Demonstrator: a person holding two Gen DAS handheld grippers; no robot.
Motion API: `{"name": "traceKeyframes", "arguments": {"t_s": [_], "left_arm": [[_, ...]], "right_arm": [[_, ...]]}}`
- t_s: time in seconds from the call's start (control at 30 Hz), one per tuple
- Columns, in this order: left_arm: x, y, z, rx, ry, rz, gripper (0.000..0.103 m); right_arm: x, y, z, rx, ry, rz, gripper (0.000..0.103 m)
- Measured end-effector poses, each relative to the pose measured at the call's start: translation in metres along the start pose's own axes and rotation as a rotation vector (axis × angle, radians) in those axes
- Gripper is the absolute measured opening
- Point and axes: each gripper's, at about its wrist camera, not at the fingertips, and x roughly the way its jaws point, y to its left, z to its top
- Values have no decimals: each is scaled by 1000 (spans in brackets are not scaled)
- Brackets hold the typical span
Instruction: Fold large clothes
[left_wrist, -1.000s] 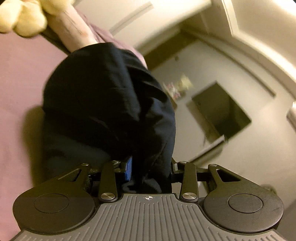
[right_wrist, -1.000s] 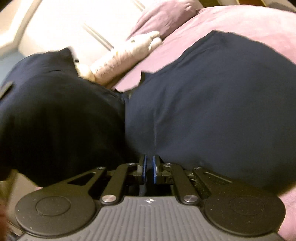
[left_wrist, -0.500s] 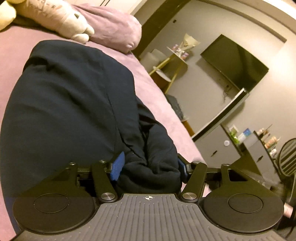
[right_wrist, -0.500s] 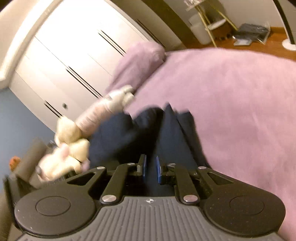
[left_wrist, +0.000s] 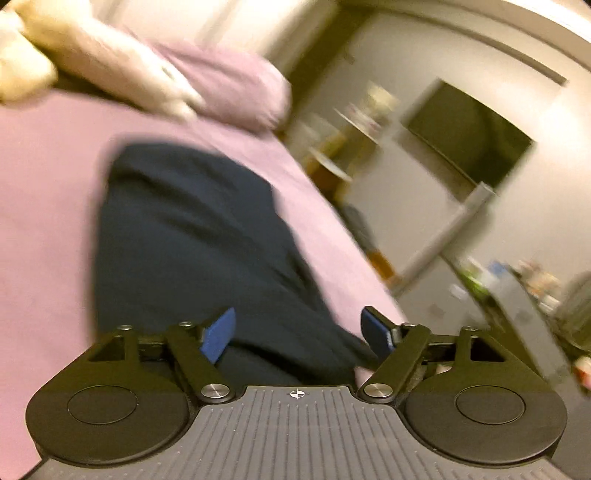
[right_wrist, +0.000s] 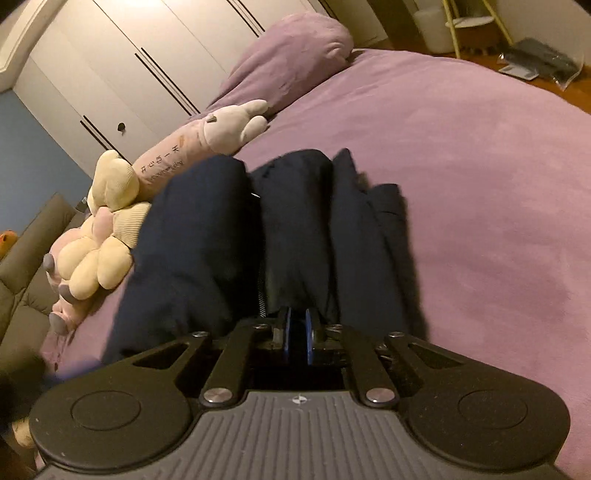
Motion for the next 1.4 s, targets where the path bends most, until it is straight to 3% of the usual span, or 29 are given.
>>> {"name": "traceKeyframes", "arguments": {"t_s": [0.1,0.2,0.33,0.4,0.5,0.6,0.73,0.8,0.9,1.0,1.1,1.23,1.33,1.4], "left_arm": [[3,33,12,-120,-74,179,82],[19,65,15,-262,-83,283,81],[40,94,4,-422,2,201,78],[40,92,2,-373,0,196,79],[40,94,2,-386,4,181,79],[37,93,1,-363,11,186,79],[44,82,5,-318,24,204,79],[44,75,6,-273,27,212,79],[41,61,5,-224,20,207,79],[40,43,2,-181,22,172,79],[46,14,-6,-63,24,160,79],[64,4,-18,-21,18,174,83],[77,-10,-27,126,31,262,88],[72,-8,-29,106,13,245,88]], "right_arm": [[1,4,-12,-50,-25,-31,0],[7,13,-11,-126,-48,-70,0],[-12,4,5,-50,-29,-27,0],[-23,4,19,2,-47,20,18],[-31,7,41,71,-68,128,44],[-1,18,64,108,41,220,58],[46,40,69,23,157,158,54],[54,47,63,-14,159,139,27],[31,66,52,-142,53,85,16],[-5,70,45,-176,-60,58,15],[-23,62,26,-236,-121,-63,14],[-13,28,8,-222,-120,-135,15],[-3,23,8,-254,-142,-143,19],[-1,29,18,-212,-124,-125,25]]}}
